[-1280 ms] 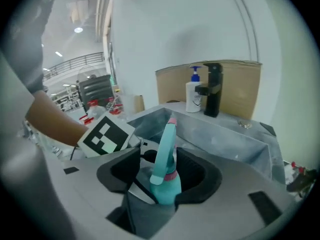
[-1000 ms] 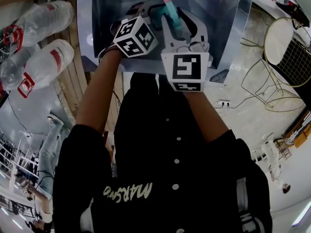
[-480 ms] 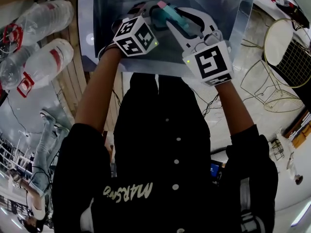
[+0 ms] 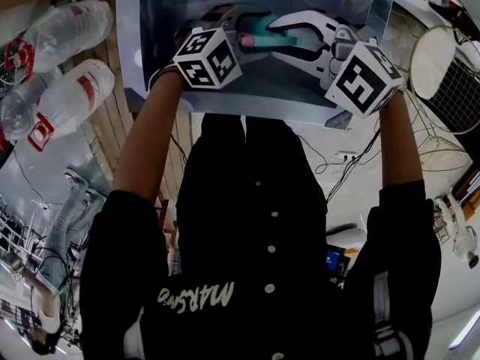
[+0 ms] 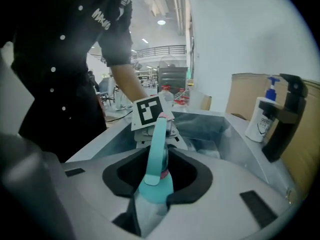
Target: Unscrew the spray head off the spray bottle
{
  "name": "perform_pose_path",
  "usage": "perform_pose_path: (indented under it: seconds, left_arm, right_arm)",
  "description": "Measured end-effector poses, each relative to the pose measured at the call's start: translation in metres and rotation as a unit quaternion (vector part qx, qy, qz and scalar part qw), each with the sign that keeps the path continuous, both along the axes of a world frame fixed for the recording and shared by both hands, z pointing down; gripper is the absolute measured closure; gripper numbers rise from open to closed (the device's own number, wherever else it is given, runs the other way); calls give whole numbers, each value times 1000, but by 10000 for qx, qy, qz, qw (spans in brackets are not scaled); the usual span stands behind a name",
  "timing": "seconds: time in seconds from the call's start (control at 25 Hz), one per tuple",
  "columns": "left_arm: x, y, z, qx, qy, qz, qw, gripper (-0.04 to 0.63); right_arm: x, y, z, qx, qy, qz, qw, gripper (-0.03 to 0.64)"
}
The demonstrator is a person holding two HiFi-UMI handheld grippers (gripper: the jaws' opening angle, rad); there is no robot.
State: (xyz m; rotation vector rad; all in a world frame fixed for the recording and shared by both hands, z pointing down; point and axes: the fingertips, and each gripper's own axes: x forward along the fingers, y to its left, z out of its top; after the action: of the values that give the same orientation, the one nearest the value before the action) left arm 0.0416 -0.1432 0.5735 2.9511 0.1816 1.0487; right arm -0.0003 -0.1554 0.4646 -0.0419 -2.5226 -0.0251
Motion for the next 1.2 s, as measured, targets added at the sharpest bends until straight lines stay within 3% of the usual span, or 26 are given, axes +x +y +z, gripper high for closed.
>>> perform_pose_path:
  seconds: [0.12, 0.32, 0.4, 0.52, 0.64, 0.68, 0.72, 0.84, 0.92, 0.96, 1.08, 1.2]
  left_arm:
    - [8, 6, -1, -16, 74, 180, 9998, 232]
    - [7, 6, 0, -103, 68, 123, 9998, 232]
    - [4, 5, 0, -116, 69, 93, 9999, 232]
    - [2, 4, 0, -109, 59, 64, 9999, 232]
    - [2, 5, 1, -95, 36, 13, 9999, 232]
    - [1, 5, 1, -105, 36, -29, 9999, 232]
    - [1, 4, 0, -116, 39, -80, 9999, 232]
    - [1, 2, -2, -128, 38, -226, 9997, 232]
    - [2, 2, -2, -114, 34, -272, 9996, 232]
    - [2, 2, -2, -103, 34, -277, 9996, 232]
    - [1, 2, -1, -65, 30, -287, 9996, 232]
    - [1, 2, -1, -30, 24, -304, 9995, 232]
  right_arm:
    - [9, 8, -1, -54, -65, -386, 9992, 477]
    - [8, 6, 0, -179, -56, -361, 9992, 474]
    - [5, 2, 0, -184, -7, -172, 9997, 466]
    - [13, -6, -8, -223, 44, 291, 9993, 385]
    - [29, -14, -34, -202, -109, 1214, 9923, 354]
    - [30, -19, -47, -203, -384, 1768, 9833, 354]
    - [29, -24, -60, -285, -747, 2423, 9669, 354]
    - [31, -15, -63, -1238, -1213, 4173, 8921, 356]
    - [31, 2, -49, -1937, -1235, 4904, 8406, 353]
    - [27, 8, -42, -2084, -1197, 5103, 8258, 348]
    - [15, 15, -23, -2060, -927, 5404, 8105, 324]
    - [9, 14, -18, -2247, -1055, 5664, 7859, 300]
